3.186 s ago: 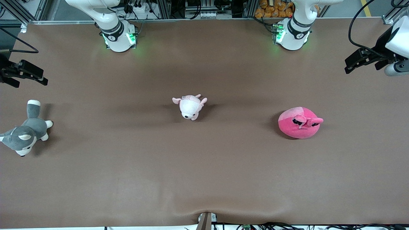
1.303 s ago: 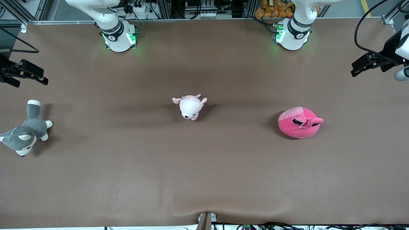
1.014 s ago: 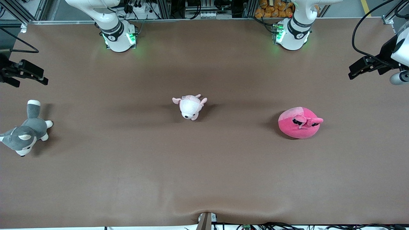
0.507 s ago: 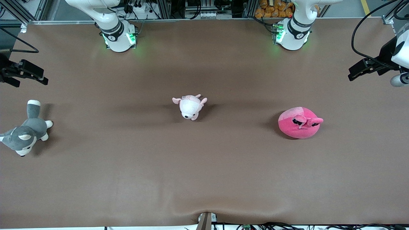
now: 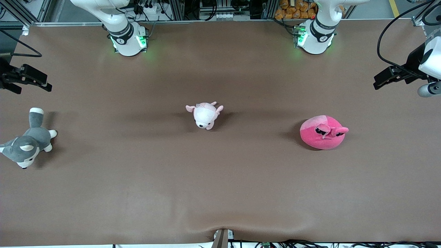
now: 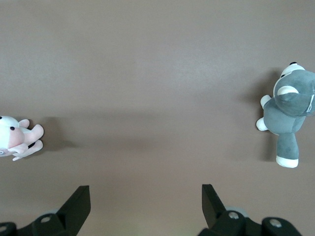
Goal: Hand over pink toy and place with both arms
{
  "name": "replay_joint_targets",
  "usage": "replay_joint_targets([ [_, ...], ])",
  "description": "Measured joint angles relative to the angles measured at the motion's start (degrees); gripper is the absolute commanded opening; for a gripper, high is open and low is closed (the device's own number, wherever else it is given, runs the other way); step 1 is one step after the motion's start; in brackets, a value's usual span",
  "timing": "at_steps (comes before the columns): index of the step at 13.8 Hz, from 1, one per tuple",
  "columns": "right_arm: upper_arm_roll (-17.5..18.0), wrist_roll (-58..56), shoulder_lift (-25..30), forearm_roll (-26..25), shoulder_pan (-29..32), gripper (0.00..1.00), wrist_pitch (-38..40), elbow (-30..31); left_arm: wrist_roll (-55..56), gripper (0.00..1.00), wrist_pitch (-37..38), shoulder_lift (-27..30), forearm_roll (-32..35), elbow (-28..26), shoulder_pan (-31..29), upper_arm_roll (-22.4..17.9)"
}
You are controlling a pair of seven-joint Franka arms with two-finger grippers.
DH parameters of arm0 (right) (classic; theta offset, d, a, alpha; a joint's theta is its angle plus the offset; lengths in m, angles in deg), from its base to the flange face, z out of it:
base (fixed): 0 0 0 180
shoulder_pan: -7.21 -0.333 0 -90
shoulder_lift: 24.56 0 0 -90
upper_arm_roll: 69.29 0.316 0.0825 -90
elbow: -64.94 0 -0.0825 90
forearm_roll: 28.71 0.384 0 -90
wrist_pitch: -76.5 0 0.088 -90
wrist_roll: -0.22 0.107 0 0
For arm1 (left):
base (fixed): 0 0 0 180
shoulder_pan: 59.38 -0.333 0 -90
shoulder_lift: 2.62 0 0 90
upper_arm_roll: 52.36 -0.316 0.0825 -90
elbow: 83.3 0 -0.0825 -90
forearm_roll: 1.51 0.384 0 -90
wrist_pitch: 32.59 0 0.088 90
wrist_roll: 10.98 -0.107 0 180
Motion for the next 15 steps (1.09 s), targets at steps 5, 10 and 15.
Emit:
replay_joint_targets([
  [5,0.11,0.00,0.00,0.00,-0.01,1.00,0.00,0.00,0.28,1.00,-0.06,-0.04,0.00,1.36,-0.12,-0.05],
  [10,0.28,0.00,0.00,0.00,-1.88,1.00,-0.18,0.00,0.47,1.00,-0.05,-0.28,0.00,1.39,-0.44,-0.33],
  [15,0.52,0.26,0.00,-1.75,-7.56,1.00,-1.13,0.00,0.51,1.00,0.03,-1.31,0.00,1.38,-0.45,-0.34],
])
